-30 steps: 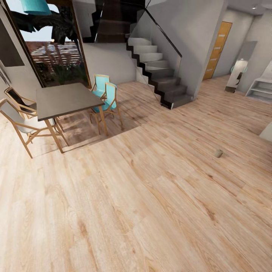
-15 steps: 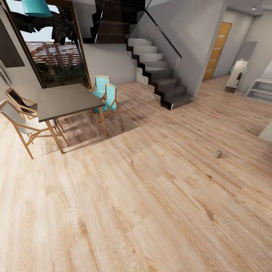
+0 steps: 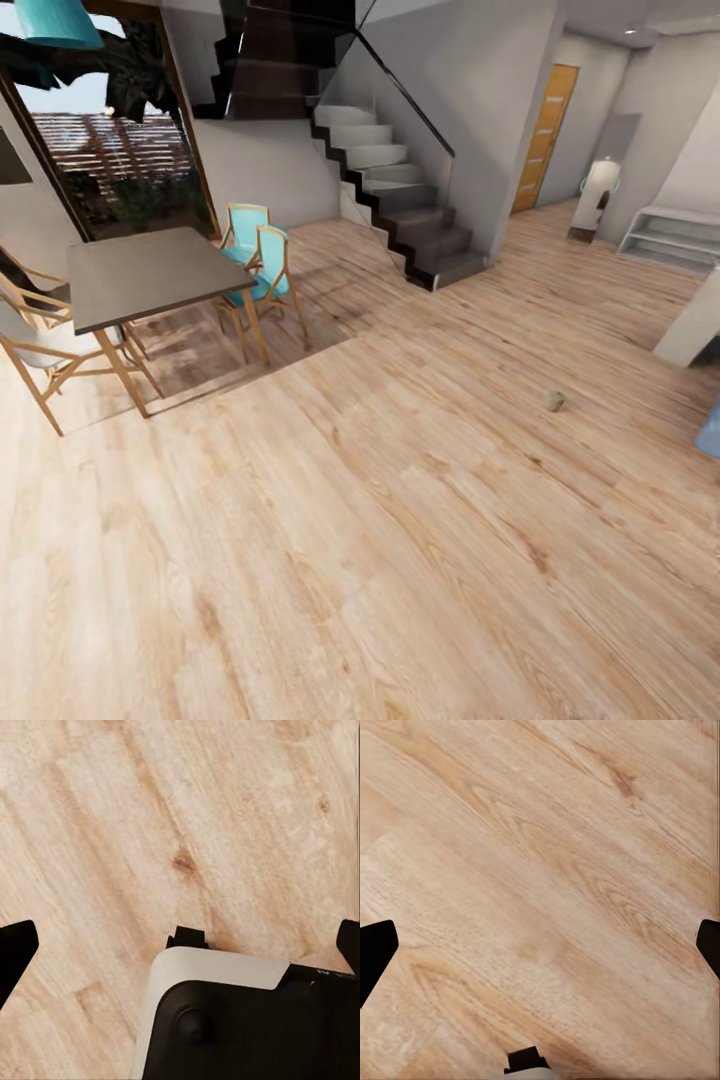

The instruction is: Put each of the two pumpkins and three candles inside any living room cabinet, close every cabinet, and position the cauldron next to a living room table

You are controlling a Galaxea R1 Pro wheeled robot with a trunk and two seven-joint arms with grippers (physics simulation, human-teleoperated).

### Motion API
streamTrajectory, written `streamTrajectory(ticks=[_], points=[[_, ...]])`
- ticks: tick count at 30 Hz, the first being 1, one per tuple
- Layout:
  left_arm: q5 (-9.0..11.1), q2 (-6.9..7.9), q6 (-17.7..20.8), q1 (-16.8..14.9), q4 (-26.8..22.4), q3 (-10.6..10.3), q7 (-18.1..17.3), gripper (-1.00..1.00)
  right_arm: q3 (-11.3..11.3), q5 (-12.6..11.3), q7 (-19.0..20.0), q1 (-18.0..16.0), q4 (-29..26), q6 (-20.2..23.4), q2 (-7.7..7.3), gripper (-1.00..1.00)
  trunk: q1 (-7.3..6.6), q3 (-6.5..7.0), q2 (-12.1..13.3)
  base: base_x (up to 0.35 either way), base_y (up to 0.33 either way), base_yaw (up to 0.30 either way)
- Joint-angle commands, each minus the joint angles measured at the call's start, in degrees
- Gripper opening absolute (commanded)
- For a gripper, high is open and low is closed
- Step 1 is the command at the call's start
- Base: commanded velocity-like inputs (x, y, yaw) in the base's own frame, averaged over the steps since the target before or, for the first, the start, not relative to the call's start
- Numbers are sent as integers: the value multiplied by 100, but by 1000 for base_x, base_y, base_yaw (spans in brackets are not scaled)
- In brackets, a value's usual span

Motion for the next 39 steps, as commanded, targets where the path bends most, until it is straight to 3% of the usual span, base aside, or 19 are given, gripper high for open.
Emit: streamTrajectory(ticks=[1, 5, 19, 30, 39], points=[[62, 6, -146, -4, -19, -28, -22, 100, 46, -52, -27, -5, 4, -22, -3, 100, 1, -1, -4, 0, 0, -267], [62, 7, -311, -4, -20, -29, -18, 100, 41, -60, -27, -4, 4, -19, -4, 100, 1, 14, -4, 69, 0, -270], [62, 11, -357, -4, -20, -29, -16, 100, 30, -73, -34, -4, -4, -2, -6, 100, 1, 55, -4, 309, 0, -279], [62, 14, -363, -4, -20, -28, -16, 100, 31, -67, -28, -4, -5, -6, 3, 100, -241, 253, 437, 334, 0, -279], [62, 16, -363, -4, -20, -25, -24, 100, 40, -59, -27, -5, 4, -17, 12, 100, -439, 414, 798, 334, 0, -60]])
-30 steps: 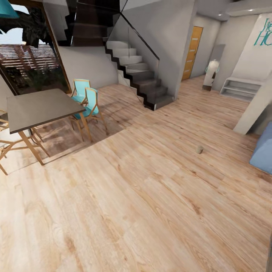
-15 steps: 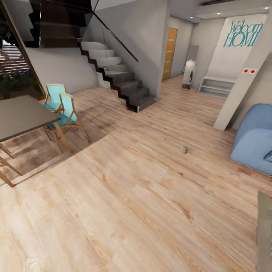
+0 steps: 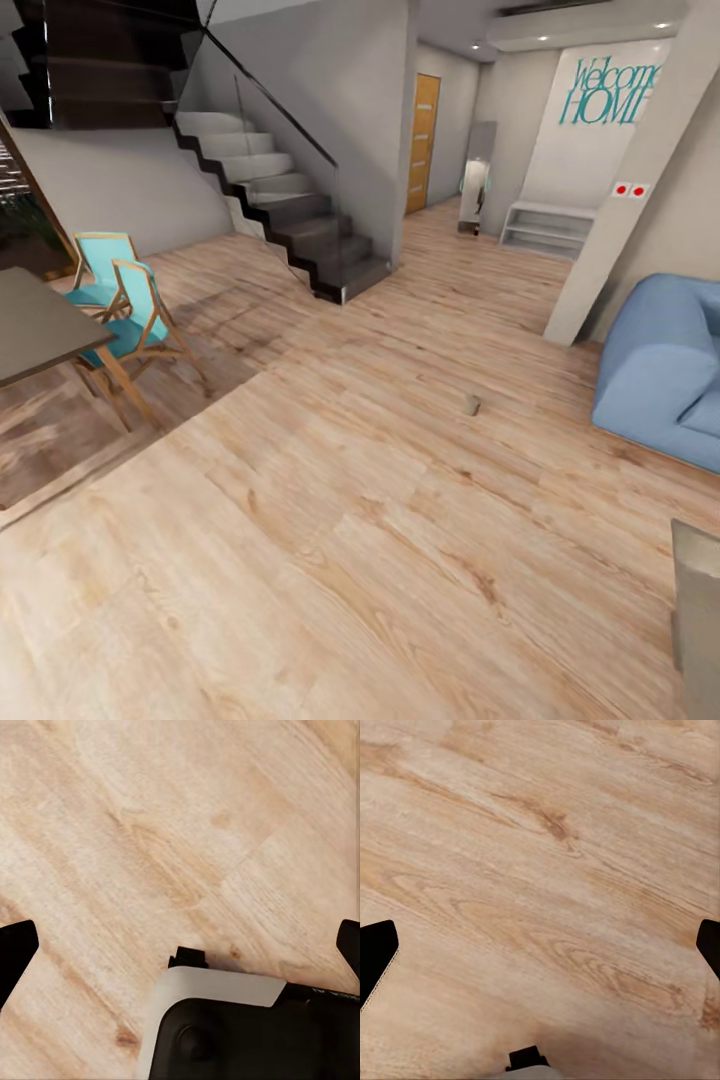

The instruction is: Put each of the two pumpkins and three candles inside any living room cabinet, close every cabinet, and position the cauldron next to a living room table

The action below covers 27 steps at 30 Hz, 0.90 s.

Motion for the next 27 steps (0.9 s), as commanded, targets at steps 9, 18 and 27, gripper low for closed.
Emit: streamTrajectory(ticks=[9, 18, 27], points=[[62, 5, -25, -5, -19, -23, -23, 100, 50, -57, -27, -4, 1, -21, -10, 100, -194, 156, 357, 334, 0, -227], [62, 5, -25, -5, -19, -21, -25, 100, 50, -57, -27, -4, -6, -21, -10, 100, -391, 318, 718, 334, 0, -294], [62, 14, -25, -5, -19, -19, -23, 100, 50, -57, -27, -3, -7, -21, -10, 100, -589, 479, 1079, 334, 0, -299]])
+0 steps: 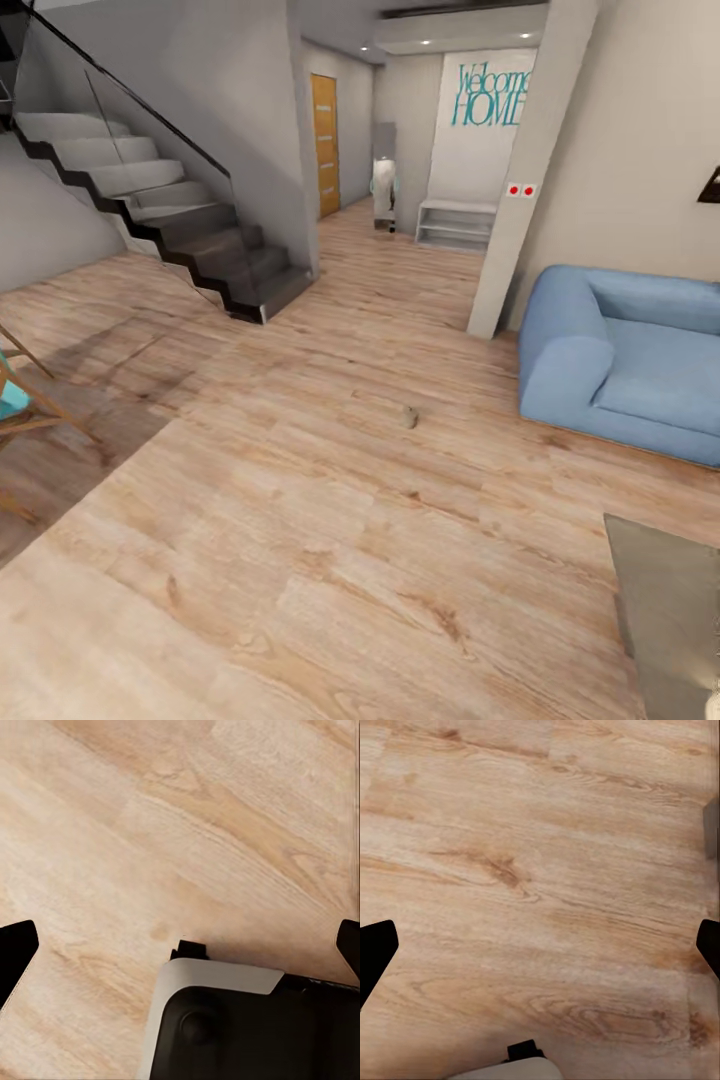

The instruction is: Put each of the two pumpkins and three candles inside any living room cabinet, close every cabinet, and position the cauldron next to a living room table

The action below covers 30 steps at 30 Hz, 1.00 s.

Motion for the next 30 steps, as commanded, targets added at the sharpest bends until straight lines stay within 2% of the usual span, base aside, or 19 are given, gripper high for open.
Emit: streamTrajectory(ticks=[1, 12, 19, 30], points=[[61, 7, -27, -4, -19, -22, -23, 100, 49, -48, -27, -6, 4, -22, -3, 100, -17, 11, 34, 334, 5, -300], [61, -3, -27, -4, -19, -27, -28, 100, 65, -32, -27, -9, 14, -30, 6, 100, -255, 254, 469, 334, 56, -234], [61, -20, -35, -4, -19, -50, -24, 100, 70, -10, -27, -6, 14, -38, 14, 100, -255, 313, 469, 278, 30, -120], [61, -17, -35, -4, -19, -40, -15, 100, 74, -6, -27, -9, 13, -40, 15, 100, -255, 409, 469, 30, 1, -101]])
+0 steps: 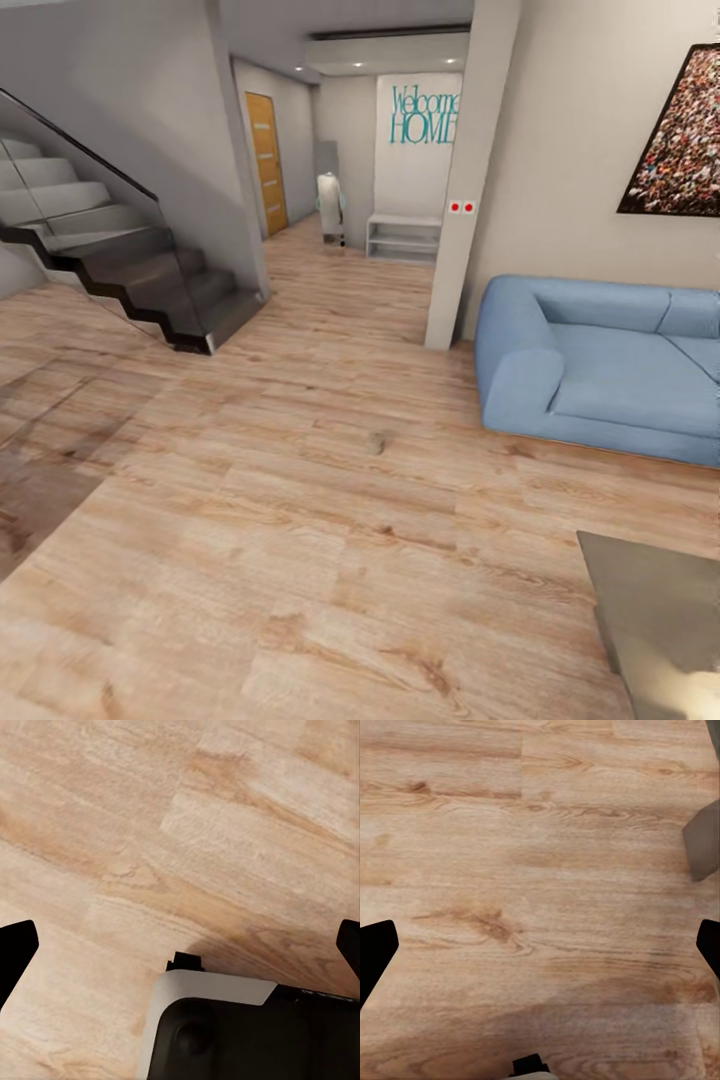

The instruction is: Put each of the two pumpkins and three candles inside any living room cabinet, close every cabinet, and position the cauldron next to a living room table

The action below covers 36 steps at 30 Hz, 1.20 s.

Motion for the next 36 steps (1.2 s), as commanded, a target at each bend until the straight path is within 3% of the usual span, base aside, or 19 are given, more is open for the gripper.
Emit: streamTrajectory(ticks=[1, 13, 28, 36], points=[[61, 9, -26, -6, -20, -23, -22, 100, 49, -57, -27, -4, 1, -21, -3, 100, 3, -3, -10, 1, 0, -43], [61, 13, -31, -6, -20, -17, -22, 100, 43, -61, -27, -3, 1, -21, -12, 100, 3, 58, -10, 24, 4, -6], [61, 13, -29, -6, -20, -14, -22, 100, 51, -21, -27, -3, 3, -28, -12, 100, 3, 193, -10, 297, 74, 0], [61, 15, -26, -6, -20, -14, -22, 100, 62, -15, -27, -3, 11, -251, -16, 100, 3, 266, -10, 322, 5, -16]])
